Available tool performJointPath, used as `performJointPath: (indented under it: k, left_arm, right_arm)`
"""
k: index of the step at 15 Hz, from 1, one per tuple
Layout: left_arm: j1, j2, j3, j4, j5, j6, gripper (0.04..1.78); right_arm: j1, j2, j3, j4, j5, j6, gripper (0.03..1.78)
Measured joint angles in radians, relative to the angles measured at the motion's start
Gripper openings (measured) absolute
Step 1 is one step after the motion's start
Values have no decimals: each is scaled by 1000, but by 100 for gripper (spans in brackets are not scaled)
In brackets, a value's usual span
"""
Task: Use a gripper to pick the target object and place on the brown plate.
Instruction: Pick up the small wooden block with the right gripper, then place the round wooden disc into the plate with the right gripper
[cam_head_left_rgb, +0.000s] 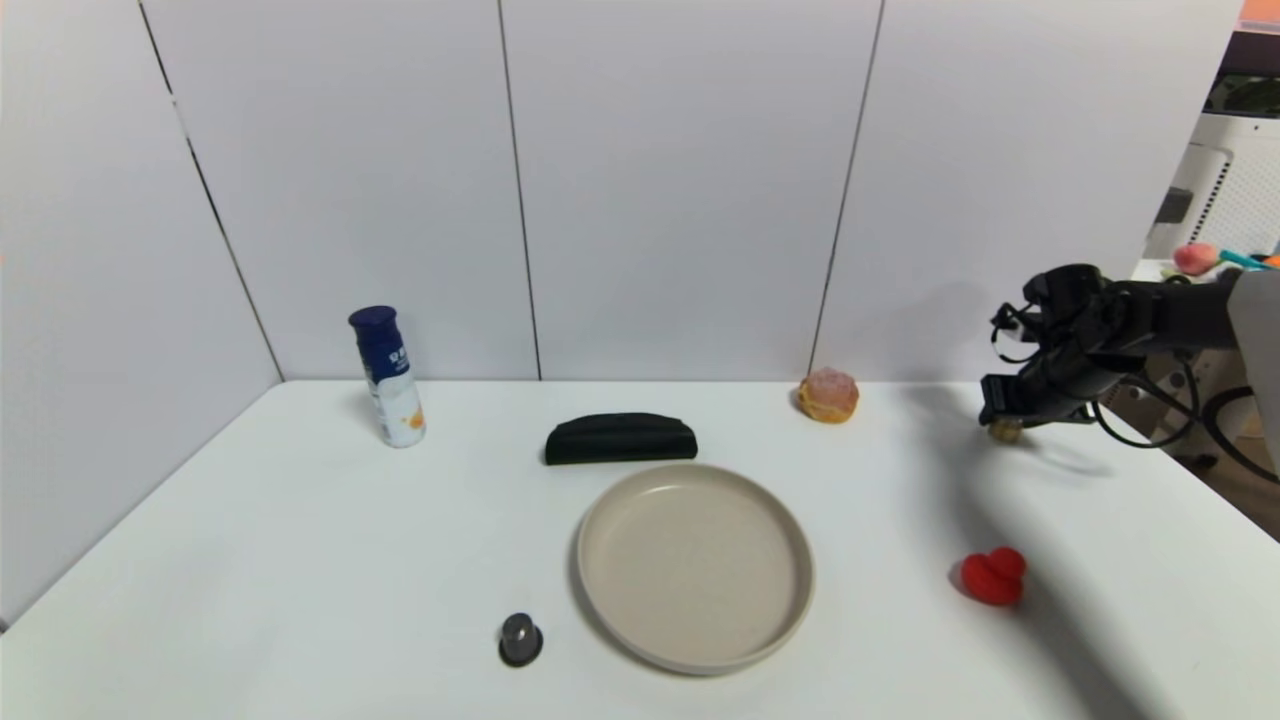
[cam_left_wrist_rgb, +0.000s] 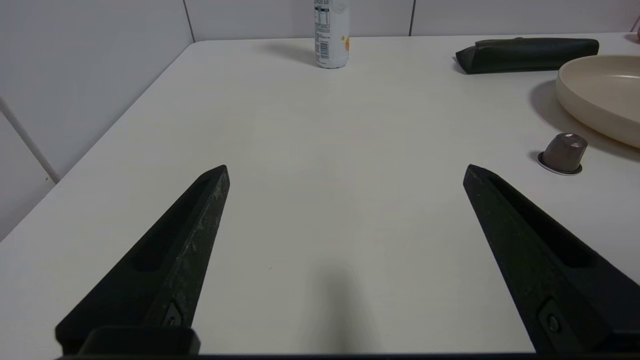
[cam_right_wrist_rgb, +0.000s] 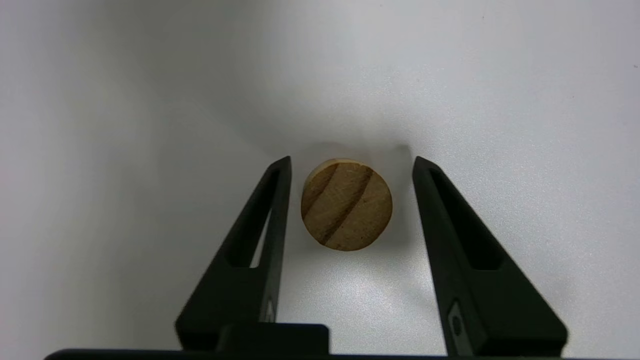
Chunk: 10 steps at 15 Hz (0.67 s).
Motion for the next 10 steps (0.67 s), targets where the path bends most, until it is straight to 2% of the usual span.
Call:
performJointPath:
  k: [1, 2, 7, 10]
  left_arm:
    - [0, 0, 0, 0, 0, 0, 169]
    - [0, 0, 0, 0, 0, 0, 169]
    - [0, 0, 0, 0, 0, 0, 169]
    - [0, 0, 0, 0, 0, -1, 169]
  right_arm:
    - [4, 0, 0, 0, 0, 0, 56]
    - [6, 0, 0, 1, 0, 2, 46]
    - [8, -6, 0, 3, 1, 3, 46]
    - [10, -77, 1, 25, 16, 3, 46]
